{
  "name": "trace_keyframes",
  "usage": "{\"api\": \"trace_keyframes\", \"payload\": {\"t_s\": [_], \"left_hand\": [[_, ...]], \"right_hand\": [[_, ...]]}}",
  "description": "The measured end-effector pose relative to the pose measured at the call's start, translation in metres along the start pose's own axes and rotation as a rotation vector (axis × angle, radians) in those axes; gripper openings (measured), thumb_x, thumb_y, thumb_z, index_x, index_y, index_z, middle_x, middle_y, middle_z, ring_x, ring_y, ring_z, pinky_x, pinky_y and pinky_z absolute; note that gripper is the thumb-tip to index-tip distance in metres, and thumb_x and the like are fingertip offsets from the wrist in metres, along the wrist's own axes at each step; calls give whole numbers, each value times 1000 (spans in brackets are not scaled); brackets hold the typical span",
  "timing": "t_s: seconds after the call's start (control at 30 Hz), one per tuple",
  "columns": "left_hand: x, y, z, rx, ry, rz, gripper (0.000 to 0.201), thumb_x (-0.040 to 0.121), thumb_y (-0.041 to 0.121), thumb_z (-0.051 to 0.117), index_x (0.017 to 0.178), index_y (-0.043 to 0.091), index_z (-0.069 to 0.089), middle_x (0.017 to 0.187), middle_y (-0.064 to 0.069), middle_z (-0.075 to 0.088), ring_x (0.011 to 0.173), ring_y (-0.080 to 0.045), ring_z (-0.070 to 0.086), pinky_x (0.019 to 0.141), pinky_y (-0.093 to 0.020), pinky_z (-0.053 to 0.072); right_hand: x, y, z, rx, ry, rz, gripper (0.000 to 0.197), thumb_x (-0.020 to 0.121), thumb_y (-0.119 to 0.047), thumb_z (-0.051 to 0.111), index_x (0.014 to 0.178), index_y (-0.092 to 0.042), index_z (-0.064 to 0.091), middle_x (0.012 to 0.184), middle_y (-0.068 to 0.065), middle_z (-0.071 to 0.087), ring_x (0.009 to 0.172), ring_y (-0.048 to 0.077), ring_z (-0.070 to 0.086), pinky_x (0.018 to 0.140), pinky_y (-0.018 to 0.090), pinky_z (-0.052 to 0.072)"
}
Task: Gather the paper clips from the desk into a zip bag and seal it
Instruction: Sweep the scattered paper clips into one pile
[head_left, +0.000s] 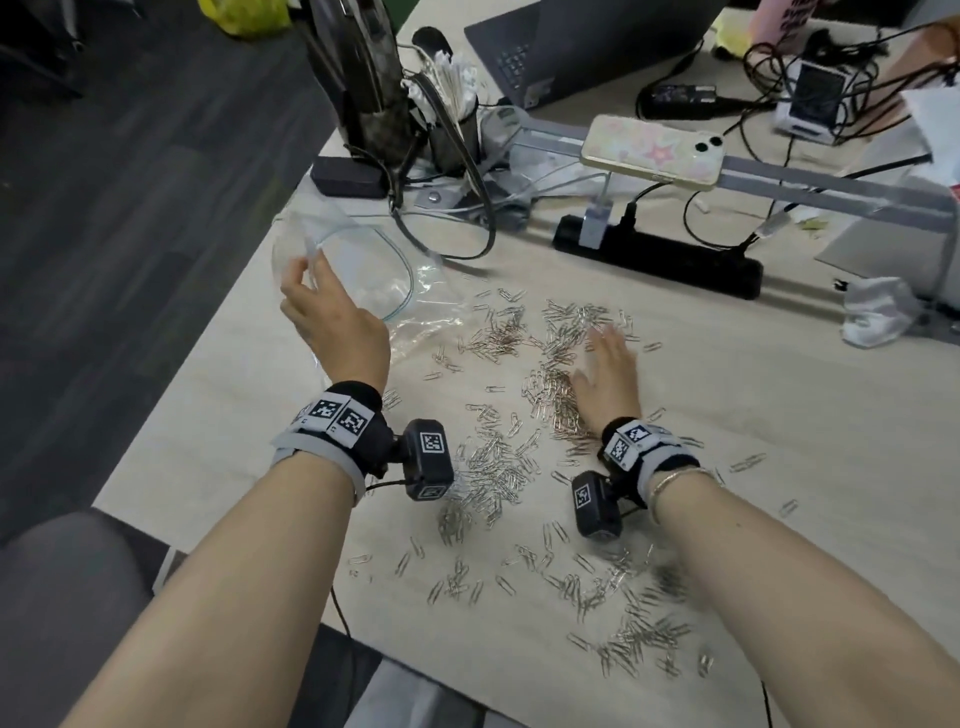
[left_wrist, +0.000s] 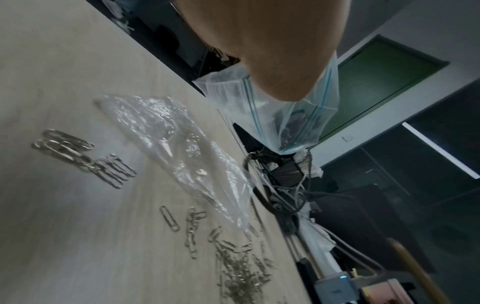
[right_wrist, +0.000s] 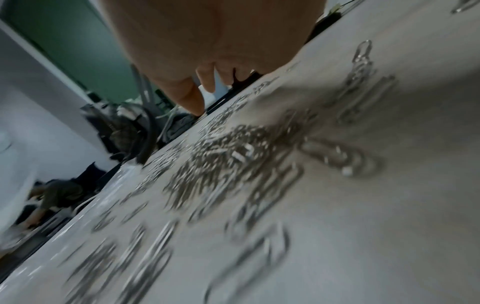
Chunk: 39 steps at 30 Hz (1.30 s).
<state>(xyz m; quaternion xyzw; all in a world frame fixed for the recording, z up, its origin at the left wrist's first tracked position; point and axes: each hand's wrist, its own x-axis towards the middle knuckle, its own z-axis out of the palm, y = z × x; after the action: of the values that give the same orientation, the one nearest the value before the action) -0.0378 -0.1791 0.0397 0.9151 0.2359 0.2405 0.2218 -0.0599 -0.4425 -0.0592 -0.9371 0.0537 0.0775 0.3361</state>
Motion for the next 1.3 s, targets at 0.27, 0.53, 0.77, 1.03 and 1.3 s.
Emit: {"api": "trace_keyframes", "payload": {"t_s": [0.27, 0.53, 0.77, 1.03, 1.3], "left_hand": [[-11, -28, 24, 47, -192, -38, 86, 67, -18, 39, 145, 12, 20, 143, -13, 25, 112, -35, 36, 92, -32, 36], [-14, -44, 42, -88, -468, -86, 75, 75, -18, 36, 143, 14, 28, 145, -18, 20, 131, -35, 24, 92, -24, 27], [3, -58, 54, -121, -627, -237, 74, 80, -11, 36, 146, 17, 17, 139, -18, 37, 125, -36, 39, 103, -45, 38], [31, -79, 58, -102, -646, -355, 75, 84, -9, 38, 148, 14, 5, 141, -20, 35, 130, -37, 36, 108, -47, 35], [47, -93, 60, -41, -667, -350, 73, 85, -4, 38, 148, 17, 9, 135, -17, 44, 129, -35, 35, 102, -44, 34]], "right_hand": [[46, 21, -15, -148, -12, 199, 59, 95, -23, 41, 148, -19, 16, 158, 7, 1, 146, 23, -3, 116, 45, -7], [27, -15, 22, -91, -159, -13, 56, 96, -26, 39, 148, -23, 16, 157, 2, -3, 145, 17, -7, 111, 32, -14], [9, -49, 40, 128, -272, -90, 53, 97, -17, 40, 146, -22, 23, 157, -2, 10, 145, 9, 0, 116, 28, -9], [69, -47, 12, -29, 13, 73, 59, 92, -16, 47, 146, -17, 24, 158, 5, 10, 146, 21, 3, 118, 40, -5], [84, -41, 25, -164, -201, 110, 61, 97, -32, 36, 149, -17, 8, 158, 7, -7, 145, 21, -10, 115, 39, -12]]}}
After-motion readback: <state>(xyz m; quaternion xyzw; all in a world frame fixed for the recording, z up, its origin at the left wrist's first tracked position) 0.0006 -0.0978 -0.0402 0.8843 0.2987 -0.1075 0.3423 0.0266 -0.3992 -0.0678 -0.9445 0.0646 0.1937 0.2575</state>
